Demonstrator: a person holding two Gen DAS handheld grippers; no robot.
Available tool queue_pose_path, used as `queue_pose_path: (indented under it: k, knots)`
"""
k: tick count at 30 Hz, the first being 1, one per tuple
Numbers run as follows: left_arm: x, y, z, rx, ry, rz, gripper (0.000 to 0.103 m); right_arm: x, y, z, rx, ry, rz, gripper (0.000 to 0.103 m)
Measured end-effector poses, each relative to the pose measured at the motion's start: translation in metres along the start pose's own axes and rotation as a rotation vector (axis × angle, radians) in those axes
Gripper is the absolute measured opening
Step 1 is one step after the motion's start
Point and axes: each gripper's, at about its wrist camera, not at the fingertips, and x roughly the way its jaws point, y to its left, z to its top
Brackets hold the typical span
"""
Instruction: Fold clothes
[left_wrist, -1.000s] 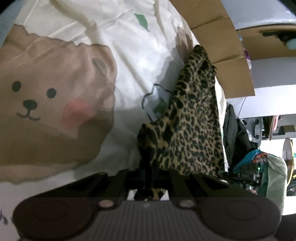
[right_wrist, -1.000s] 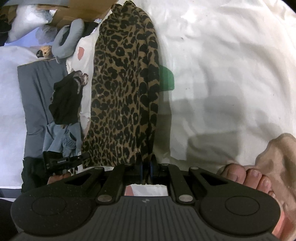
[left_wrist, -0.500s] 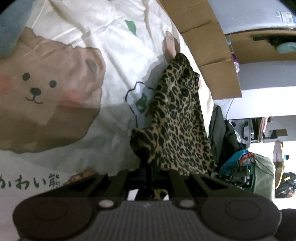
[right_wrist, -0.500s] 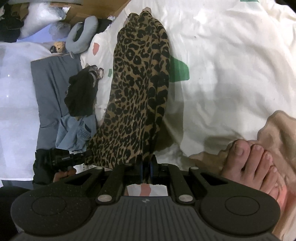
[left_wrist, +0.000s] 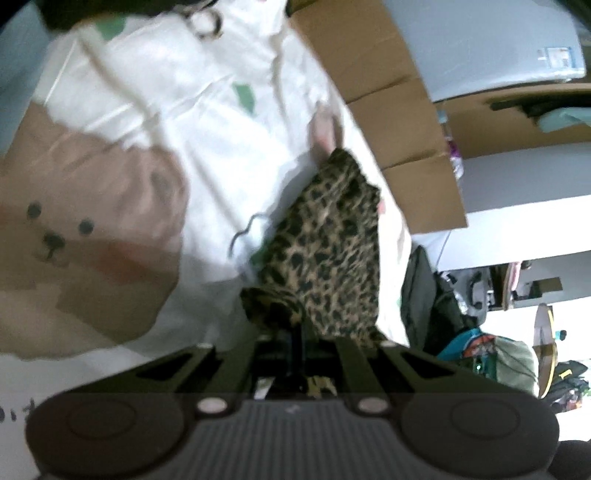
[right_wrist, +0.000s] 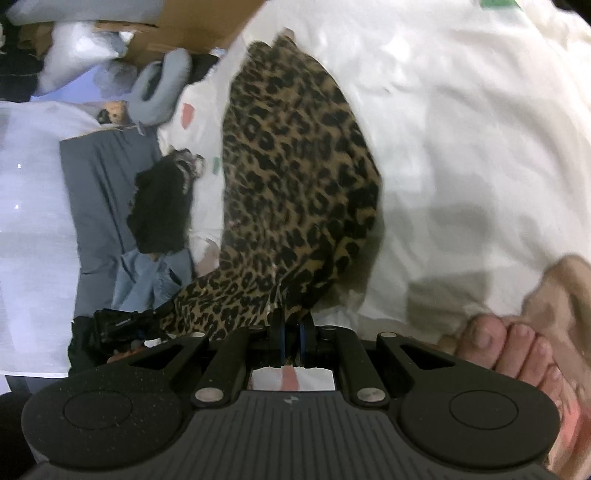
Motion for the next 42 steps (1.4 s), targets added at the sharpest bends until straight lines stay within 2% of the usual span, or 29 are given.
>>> queue_pose_path:
  k: [11,17,28,42]
  knots:
    - [-0.001,-0.025,0.031,0.043,-0.082,-0.021,0.004,-0.015,0.019,0.029,-0.028,-0.096,0.044,0.005]
    - [0.007,-0.028,0.047,0.030,-0.118,0.004,0.004,-0.018,0.032,0.044,-0.065,-0.130,0.055,0.005]
    - [0.028,-0.032,0.069,-0.005,-0.170,0.065,0.004,-0.007,0.044,0.071,-0.087,-0.230,0.049,0.005]
    - [0.049,-0.050,0.096,0.050,-0.223,0.054,0.004,-0.003,0.056,0.096,-0.102,-0.305,0.011,0.005]
